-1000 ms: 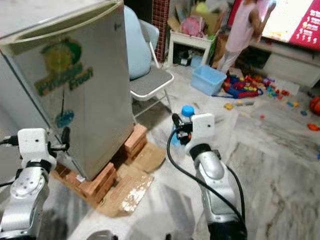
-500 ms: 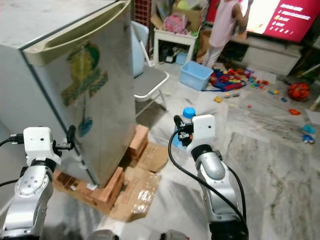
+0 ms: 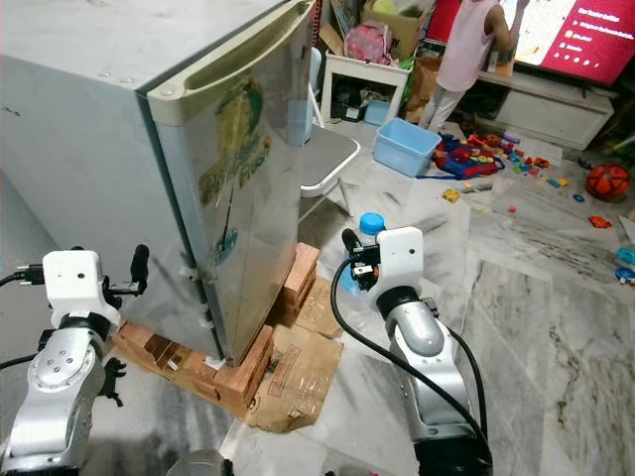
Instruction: Restocking fridge
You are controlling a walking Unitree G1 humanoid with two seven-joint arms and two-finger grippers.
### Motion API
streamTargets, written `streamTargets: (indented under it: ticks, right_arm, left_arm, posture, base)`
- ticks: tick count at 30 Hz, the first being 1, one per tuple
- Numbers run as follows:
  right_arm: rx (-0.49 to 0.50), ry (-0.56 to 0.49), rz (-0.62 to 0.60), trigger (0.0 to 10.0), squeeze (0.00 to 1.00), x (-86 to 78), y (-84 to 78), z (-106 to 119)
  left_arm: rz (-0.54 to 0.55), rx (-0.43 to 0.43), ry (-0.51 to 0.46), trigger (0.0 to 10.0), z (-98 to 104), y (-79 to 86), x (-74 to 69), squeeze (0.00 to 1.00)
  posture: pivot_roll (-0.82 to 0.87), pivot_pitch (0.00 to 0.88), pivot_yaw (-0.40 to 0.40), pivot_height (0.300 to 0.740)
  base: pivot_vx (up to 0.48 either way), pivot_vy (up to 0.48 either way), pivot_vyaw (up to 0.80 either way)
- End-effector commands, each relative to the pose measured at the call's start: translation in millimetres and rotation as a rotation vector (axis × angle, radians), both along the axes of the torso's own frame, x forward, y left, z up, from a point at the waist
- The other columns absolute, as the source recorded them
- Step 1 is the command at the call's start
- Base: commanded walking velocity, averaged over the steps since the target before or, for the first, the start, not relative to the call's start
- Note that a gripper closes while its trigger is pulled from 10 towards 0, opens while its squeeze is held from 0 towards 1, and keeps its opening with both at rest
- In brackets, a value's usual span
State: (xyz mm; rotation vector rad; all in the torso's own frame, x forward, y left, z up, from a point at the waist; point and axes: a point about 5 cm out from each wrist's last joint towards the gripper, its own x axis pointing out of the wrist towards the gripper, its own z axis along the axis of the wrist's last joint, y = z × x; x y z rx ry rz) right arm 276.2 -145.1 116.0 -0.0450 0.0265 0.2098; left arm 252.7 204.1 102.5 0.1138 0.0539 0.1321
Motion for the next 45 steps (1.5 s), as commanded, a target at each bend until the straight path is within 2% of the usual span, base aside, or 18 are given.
streamTargets:
  ticks: [1, 4, 8, 14, 18, 22, 26, 31, 35, 37, 38, 39, 44, 45]
  right_arm:
    - [-0.019, -0.036, -0.027, 10.0, 0.0, 3.1, -8.3, 10]
    - [-0.026, -0.036, -0.029, 10.0, 0.0, 1.3, -8.8, 10]
    - [-0.04, -0.014, -0.041, 10.0, 0.0, -6.9, -11.5, 5]
    - [-0.075, 0.006, -0.062, 10.0, 0.0, -14.3, -15.0, -1]
    - [-0.08, 0.012, -0.079, 10.0, 0.0, -17.3, -19.6, -1]
    - [-0.086, 0.028, -0.088, 10.0, 0.0, -21.1, -22.7, -3]
    - [-0.085, 0.029, -0.089, 10.0, 0.0, -21.8, -22.4, -3]
    - [-0.079, 0.027, -0.081, 10.0, 0.0, -18.2, -19.7, -1]
    - [-0.074, 0.027, -0.079, 10.0, 0.0, -17.4, -19.6, 0]
    - [-0.074, 0.033, -0.071, 10.0, 0.0, -18.7, -19.7, -1]
    - [-0.074, 0.033, -0.071, 10.0, 0.0, -18.7, -19.7, -1]
    - [-0.072, 0.038, -0.068, 10.0, 0.0, -20.0, -20.3, -1]
    - [-0.069, 0.044, -0.07, 10.0, 0.0, -21.2, -20.8, -2]
    - [-0.069, 0.044, -0.07, 10.0, 0.0, -21.2, -20.8, -2]
  left_arm:
    - [0.001, -0.013, -0.024, 10.0, 8, -1.8, 8.9, 0.0]
    - [0.006, -0.024, -0.03, 10.0, 10, 0.9, 13.8, 0.0]
    - [-0.06, -0.079, -0.051, 10.0, 16, -5.0, 25.5, 0.0]
    - [-0.107, -0.063, -0.061, 10.0, 21, -18.0, 46.6, 0.0]
    - [-0.137, -0.064, -0.053, 10.0, 20, -16.8, 53.0, 0.0]
    - [-0.098, -0.081, -0.029, 10.0, 15, -10.7, 61.9, 0.0]
    - [-0.106, -0.098, -0.028, 10.0, 15, -12.4, 65.2, 0.0]
    - [-0.19, -0.118, 0.008, 10.0, 10, -31.0, 76.1, 0.0]
    - [-0.219, -0.128, 0.006, 10.0, 11, -37.7, 82.2, 0.0]
    - [-0.276, -0.132, 0.0, 10.0, 14, -47.8, 88.9, 0.0]
    - [-0.276, -0.132, 0.0, 10.0, 14, -47.8, 88.9, 0.0]
    - [-0.33, -0.122, 0.004, 10.0, 14, -56.9, 92.9, 0.0]
    - [-0.42, -0.115, 0.008, 10.0, 16, -77.2, 98.3, 0.0]
    - [-0.42, -0.115, 0.008, 10.0, 16, -77.2, 98.3, 0.0]
  posture:
    - [0.03, 0.0, -0.041, 0.74]
    - [0.02, 0.0, -0.031, 0.74]
    - [0.01, 0.0, -0.023, 0.74]
    - [0.0, 0.0, -0.015, 0.74]
    - [0.0, 0.0, -0.01, 0.74]
    - [-0.01, 0.004, -0.012, 0.74]
    - [-0.01, 0.003, -0.014, 0.74]
    - [-0.01, 0.008, -0.018, 0.74]
    - [-0.02, 0.003, -0.021, 0.74]
    - [-0.02, 0.0, -0.021, 0.74]
    - [-0.02, 0.0, -0.021, 0.74]
    - [-0.02, 0.0, -0.02, 0.74]
    - [-0.02, 0.0, -0.017, 0.74]
    - [-0.02, 0.0, -0.017, 0.74]
  base:
    - [0.0, 0.0, 0.0]
    - [0.0, 0.0, 0.0]
    - [0.0, 0.0, 0.0]
    - [0.0, 0.0, 0.0]
    - [0.0, 0.0, 0.0]
    - [0.0, 0.0, 0.0]
    - [0.0, 0.0, 0.0]
    - [0.0, 0.0, 0.0]
    - [0.0, 0.0, 0.0]
    - [0.0, 0.0, 0.0]
    - [0.0, 0.0, 0.0]
    - [0.0, 0.0, 0.0]
    - [0.0, 0.0, 0.0]
    - [0.0, 0.0, 0.0]
